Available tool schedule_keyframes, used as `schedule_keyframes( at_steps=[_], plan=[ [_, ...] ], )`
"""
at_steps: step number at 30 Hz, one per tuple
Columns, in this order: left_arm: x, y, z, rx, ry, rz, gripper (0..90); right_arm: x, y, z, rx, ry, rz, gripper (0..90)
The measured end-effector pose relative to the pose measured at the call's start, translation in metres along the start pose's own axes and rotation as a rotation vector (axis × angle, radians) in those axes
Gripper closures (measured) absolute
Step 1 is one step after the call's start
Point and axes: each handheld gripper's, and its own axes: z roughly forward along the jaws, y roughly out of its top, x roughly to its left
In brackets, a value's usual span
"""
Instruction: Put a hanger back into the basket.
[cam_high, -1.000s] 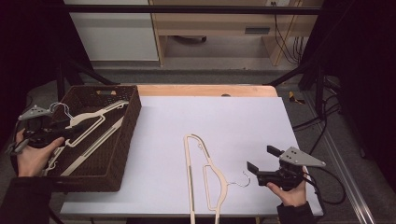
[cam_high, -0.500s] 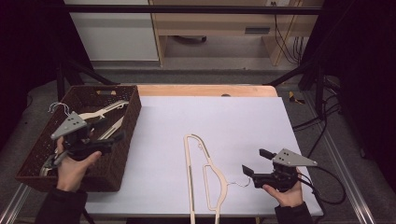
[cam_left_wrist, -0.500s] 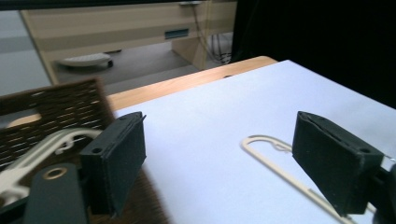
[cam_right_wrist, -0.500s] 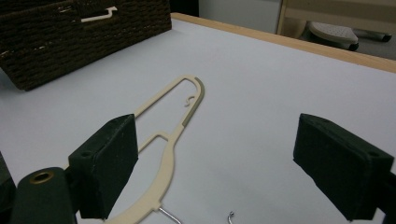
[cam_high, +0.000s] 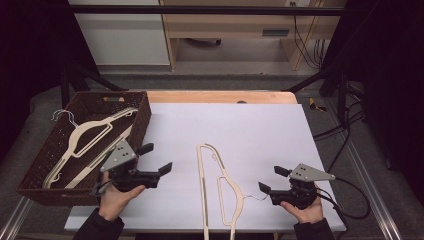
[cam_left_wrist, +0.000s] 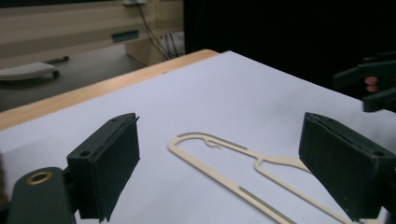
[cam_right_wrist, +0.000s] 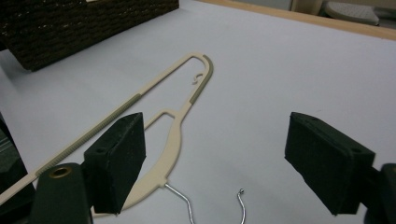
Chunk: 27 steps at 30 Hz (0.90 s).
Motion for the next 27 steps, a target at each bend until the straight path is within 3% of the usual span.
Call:
schedule_keyframes(
  at_steps=[6,13,19,22,27],
  plan=[
    [-0.013,-0.016,0.021,0.035,-0.057,0.005,11.7,0.001,-0.006,0.007,0.039,0.023,-0.011,28.5],
    [-0.018,-0.032,0.035,0.085,-0.056,0.011,11.7,-0.002,-0.017,0.014,0.095,0.042,-0.020,36.6],
    [-0.018,-0.043,0.043,0.135,-0.063,0.007,11.4,-0.002,-0.027,0.025,0.166,0.087,-0.037,50.6],
    [-0.017,-0.045,0.044,0.141,-0.066,-0.004,11.4,0.000,-0.032,0.032,0.210,0.119,-0.054,59.2],
    [-0.020,-0.046,0.045,0.148,-0.074,0.002,11.4,0.002,-0.037,0.039,0.272,0.126,-0.074,68.8]
  ],
)
